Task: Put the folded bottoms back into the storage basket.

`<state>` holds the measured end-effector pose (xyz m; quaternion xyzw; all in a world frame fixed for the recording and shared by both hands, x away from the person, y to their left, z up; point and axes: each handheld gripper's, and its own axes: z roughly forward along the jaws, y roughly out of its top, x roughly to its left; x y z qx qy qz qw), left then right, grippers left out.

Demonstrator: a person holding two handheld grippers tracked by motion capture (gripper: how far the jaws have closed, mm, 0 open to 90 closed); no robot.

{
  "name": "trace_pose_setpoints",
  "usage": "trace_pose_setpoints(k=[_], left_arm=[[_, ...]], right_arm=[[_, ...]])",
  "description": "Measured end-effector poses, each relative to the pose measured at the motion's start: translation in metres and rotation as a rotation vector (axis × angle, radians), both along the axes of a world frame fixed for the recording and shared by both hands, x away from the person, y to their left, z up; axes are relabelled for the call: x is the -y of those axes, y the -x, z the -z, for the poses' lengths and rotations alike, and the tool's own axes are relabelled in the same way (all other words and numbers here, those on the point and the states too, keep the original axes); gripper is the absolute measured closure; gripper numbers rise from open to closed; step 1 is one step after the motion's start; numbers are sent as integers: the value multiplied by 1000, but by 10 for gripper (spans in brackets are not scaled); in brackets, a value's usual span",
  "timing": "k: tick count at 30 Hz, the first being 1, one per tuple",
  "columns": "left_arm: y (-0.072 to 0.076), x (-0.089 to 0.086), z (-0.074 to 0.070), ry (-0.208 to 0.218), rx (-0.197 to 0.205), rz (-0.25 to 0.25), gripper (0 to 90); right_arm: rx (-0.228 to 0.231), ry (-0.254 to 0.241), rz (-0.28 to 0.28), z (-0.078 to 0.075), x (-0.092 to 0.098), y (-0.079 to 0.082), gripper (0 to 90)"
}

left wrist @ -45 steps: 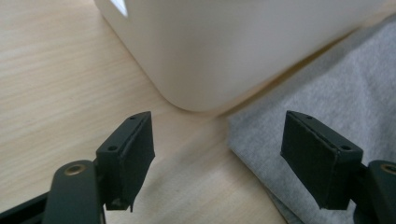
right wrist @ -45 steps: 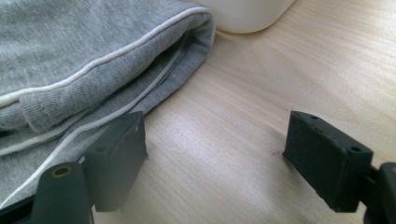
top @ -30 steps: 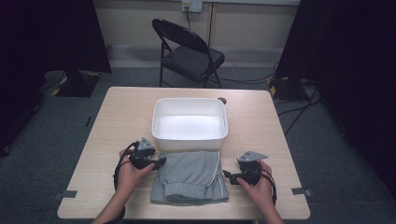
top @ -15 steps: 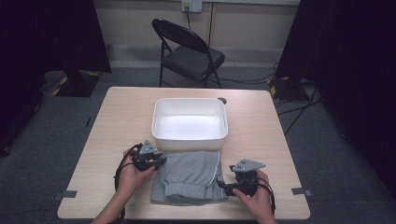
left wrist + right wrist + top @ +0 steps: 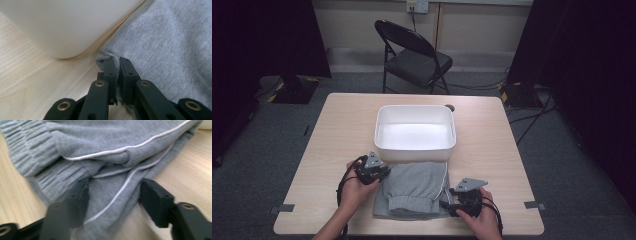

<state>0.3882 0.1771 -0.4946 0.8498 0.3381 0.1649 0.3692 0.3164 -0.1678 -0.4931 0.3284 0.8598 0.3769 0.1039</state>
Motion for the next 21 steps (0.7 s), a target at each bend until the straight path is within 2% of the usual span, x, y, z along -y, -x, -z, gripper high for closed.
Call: trace_pose_setpoints(k=[4,6,10,11,12,14,15,16,17,19,21], left_arm=[[0,1,-1,-9,-3,0,854],[-1,-1,-3,-8,-4,-8,855],[-2,-6,-6,25,18,-32,831],[-2,-6,-6,25,18,-32,771],[-4,-7,-6,35,21,-67,715],[-6,-9,-4,48,22,-95,628],[-6,-9,-4,48,22,-95,561],[-9,-9,0,57,0,-94,551],[-10,-8,1,72,-3,-100,533],[-12,-7,3,46,13,-98,468],[-14,-8,4,47,2,-115,391]], right_arm=[[8,3,3,0,-1,2,478],[4,-8,11,0,0,2,527],[11,-16,16,1,2,2,552],[11,-17,16,1,2,2,552],[11,-17,16,1,2,2,554],[10,-20,16,1,2,2,557],[10,-20,16,1,2,2,557],[10,-20,16,1,2,2,560],[9,-20,16,1,2,2,561],[10,-20,18,1,2,2,563],[10,-21,20,1,2,2,567]])
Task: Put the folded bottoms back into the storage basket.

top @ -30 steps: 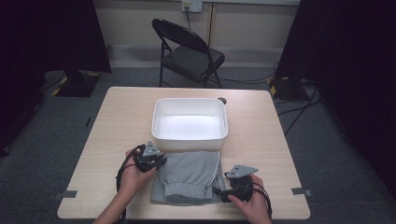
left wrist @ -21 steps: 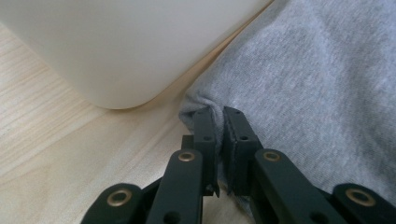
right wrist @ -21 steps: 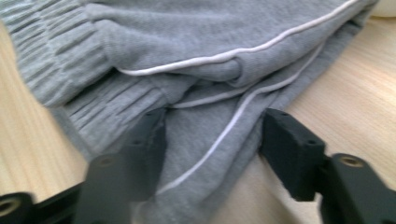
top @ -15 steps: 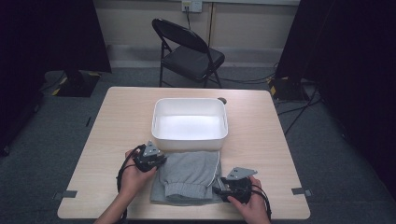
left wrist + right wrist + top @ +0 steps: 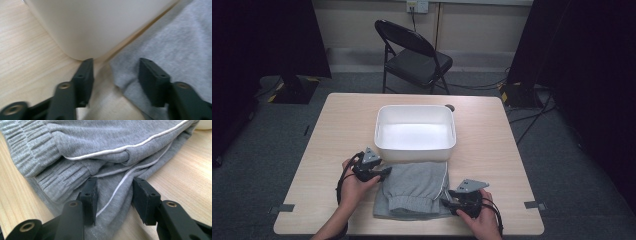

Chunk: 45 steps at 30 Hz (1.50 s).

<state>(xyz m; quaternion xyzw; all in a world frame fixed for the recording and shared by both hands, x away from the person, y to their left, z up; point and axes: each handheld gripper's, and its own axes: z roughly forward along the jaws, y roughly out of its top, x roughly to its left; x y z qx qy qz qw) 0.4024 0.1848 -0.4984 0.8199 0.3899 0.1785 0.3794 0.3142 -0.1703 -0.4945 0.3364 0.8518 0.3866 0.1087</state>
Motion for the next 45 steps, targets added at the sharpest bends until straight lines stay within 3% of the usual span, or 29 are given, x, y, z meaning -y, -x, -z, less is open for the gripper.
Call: trace_pose_setpoints(k=[3,7,9,10,11,12,19,26,30,33,40,45], left_arm=[[-3,-4,3,44,-30,-15,369],[-4,-4,3,37,-25,-2,371],[-3,-4,3,42,-23,11,457],[-2,-4,3,48,-23,30,457],[0,-3,3,66,-31,64,579],[0,-3,3,75,-37,67,641],[4,0,2,79,-37,91,829],[6,0,-3,84,-45,74,855],[8,0,-8,81,-32,74,857],[11,-1,-17,96,-12,76,857],[14,1,-23,89,12,82,858],[15,2,-24,75,21,85,859]], right_arm=[[2,-4,0,0,1,0,576],[5,-10,3,1,2,0,585],[5,-9,4,1,2,0,585],[5,-9,4,1,2,0,585],[4,-8,5,1,1,0,585],[5,-9,5,1,1,0,585],[5,-18,4,1,2,0,581],[-18,-10,4,-1,5,1,470],[-36,4,7,-4,7,3,466],[-22,36,-8,-9,7,7,490],[-53,56,-24,-9,2,10,565],[-80,16,-26,-7,4,7,677]])
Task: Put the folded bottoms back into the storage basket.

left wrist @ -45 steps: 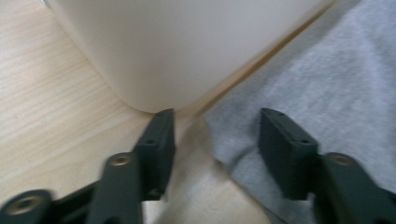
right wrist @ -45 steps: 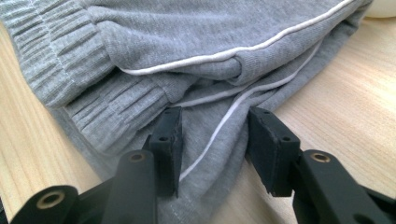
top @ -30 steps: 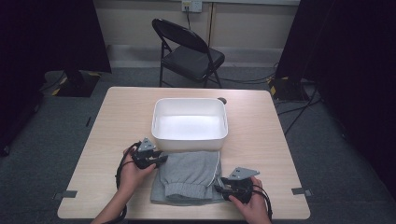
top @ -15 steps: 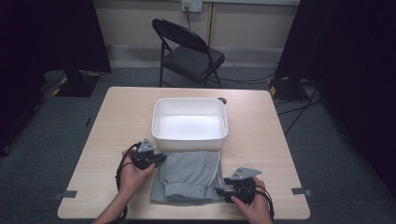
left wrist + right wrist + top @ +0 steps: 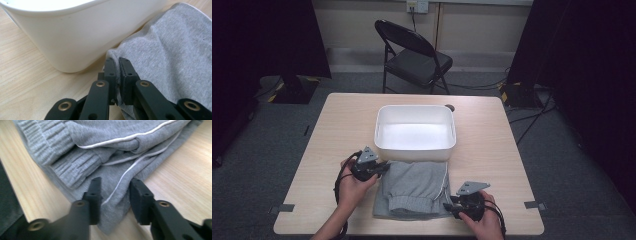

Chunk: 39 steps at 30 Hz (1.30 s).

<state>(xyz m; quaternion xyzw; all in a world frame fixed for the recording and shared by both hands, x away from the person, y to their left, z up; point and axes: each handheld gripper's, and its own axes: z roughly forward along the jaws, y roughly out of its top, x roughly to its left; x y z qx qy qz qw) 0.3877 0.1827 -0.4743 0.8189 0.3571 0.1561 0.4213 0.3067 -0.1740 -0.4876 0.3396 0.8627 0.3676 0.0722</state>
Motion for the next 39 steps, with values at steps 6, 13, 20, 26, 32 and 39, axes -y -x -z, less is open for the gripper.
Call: trace_pose_setpoints(k=[6,13,20,26,32,39], left_arm=[[1,1,-7,2,15,-2,861],[3,4,-22,5,42,15,863],[4,7,-34,13,54,24,864],[4,10,-43,4,65,27,865],[3,12,-42,3,68,28,865],[3,12,-38,-7,68,26,865]], right_arm=[[29,6,1,-3,-1,-1,825],[36,-46,17,-15,3,-3,869],[47,-78,17,-27,6,-3,876],[62,-110,15,-36,7,-2,877],[67,-102,19,-35,8,-3,877],[88,-61,22,-27,6,-4,877]])
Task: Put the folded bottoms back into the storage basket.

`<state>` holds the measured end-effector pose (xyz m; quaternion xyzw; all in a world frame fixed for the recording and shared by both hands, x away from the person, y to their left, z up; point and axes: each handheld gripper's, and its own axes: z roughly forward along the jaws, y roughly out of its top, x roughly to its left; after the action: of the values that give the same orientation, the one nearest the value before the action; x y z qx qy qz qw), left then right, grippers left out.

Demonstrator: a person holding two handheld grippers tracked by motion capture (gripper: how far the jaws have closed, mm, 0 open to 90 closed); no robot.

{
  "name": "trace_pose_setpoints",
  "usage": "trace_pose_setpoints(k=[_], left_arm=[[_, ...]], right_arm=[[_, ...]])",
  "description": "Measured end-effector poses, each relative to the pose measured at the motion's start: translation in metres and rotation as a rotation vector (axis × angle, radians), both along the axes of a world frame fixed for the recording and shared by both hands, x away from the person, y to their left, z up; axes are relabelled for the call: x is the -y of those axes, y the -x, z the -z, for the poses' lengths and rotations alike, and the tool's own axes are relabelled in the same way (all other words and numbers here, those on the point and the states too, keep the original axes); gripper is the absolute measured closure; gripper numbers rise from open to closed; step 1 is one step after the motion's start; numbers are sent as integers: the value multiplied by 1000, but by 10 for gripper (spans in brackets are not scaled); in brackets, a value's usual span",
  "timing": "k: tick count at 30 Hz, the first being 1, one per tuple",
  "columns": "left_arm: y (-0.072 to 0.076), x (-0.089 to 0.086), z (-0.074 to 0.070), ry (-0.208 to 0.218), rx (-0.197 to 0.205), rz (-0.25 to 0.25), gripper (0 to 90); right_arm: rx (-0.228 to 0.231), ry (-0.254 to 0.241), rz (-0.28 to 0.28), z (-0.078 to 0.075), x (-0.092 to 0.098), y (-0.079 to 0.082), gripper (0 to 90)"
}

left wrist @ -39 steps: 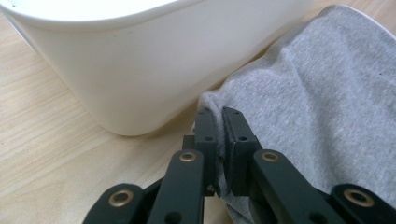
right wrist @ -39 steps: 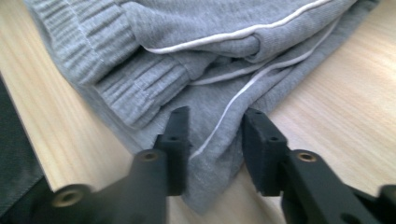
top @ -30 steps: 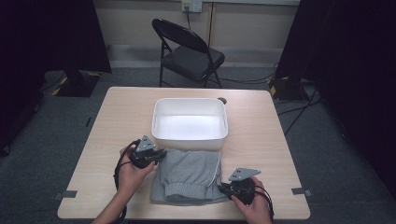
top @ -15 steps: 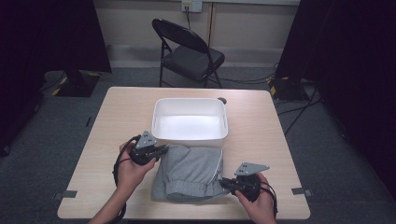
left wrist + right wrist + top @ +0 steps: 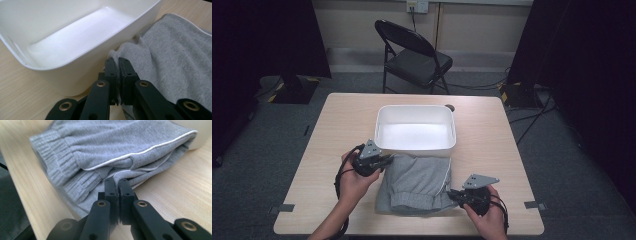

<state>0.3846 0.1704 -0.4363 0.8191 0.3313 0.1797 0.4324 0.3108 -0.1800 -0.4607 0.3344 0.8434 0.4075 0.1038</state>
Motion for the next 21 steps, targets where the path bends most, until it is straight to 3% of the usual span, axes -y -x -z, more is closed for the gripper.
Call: trace_pose_setpoints(k=[5,9,13,14,17,21], left_arm=[[0,-1,2,9,-6,-2,865],[-2,-2,5,-8,-15,-4,864],[-4,-3,12,-12,-30,-11,863],[-5,-3,16,-21,-33,-21,862],[-6,-5,19,-34,-39,-27,862],[-9,-5,23,-43,-49,-32,861]], right_arm=[[30,-4,10,2,0,1,877],[35,-8,11,2,0,1,874],[25,30,7,11,-1,1,843],[16,42,3,13,-1,1,811],[37,31,33,13,-2,3,571],[33,18,24,13,-7,5,416]])
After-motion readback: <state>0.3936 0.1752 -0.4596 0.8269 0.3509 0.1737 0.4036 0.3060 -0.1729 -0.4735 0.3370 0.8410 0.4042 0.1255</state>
